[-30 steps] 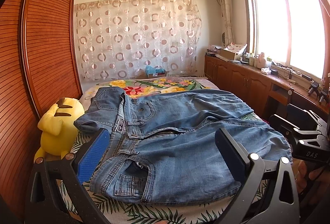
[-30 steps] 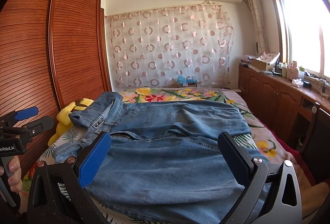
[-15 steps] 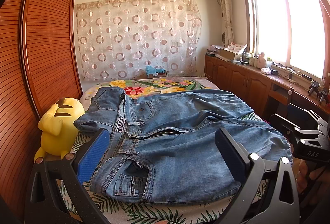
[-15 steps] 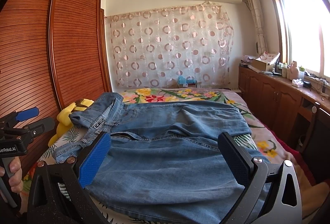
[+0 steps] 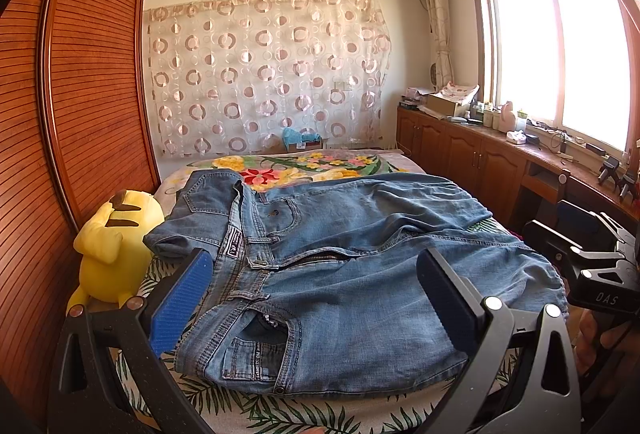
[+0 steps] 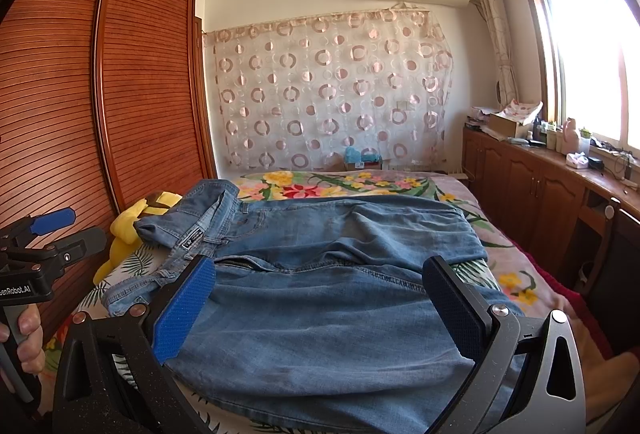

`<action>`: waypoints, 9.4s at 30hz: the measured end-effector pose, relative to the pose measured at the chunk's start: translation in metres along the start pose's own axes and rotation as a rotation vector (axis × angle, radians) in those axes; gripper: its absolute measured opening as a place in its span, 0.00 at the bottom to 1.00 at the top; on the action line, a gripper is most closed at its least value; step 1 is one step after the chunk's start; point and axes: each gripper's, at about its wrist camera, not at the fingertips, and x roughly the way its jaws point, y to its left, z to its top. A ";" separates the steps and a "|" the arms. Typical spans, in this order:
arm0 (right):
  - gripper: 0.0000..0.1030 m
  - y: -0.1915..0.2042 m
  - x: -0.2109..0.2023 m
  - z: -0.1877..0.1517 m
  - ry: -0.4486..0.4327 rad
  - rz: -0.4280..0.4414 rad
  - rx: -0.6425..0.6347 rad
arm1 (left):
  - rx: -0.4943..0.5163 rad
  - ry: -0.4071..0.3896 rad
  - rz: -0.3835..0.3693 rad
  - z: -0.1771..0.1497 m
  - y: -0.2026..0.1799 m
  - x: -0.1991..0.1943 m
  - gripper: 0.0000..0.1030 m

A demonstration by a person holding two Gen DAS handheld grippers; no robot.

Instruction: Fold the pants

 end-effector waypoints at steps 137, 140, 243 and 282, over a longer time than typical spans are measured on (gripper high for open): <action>0.77 -0.052 -0.014 -0.021 0.364 0.127 0.009 | 0.046 0.104 -0.024 0.055 0.054 0.164 0.16; 0.73 -0.053 -0.015 -0.027 0.378 0.132 -0.007 | 0.043 0.108 -0.013 0.057 0.055 0.169 0.16; 0.37 -0.117 0.230 0.098 0.416 -0.127 -0.253 | 0.015 0.303 -0.118 0.021 0.066 0.297 0.79; 0.09 -0.189 0.220 0.123 0.484 -0.268 -0.245 | 0.035 0.384 -0.107 0.010 0.061 0.318 0.79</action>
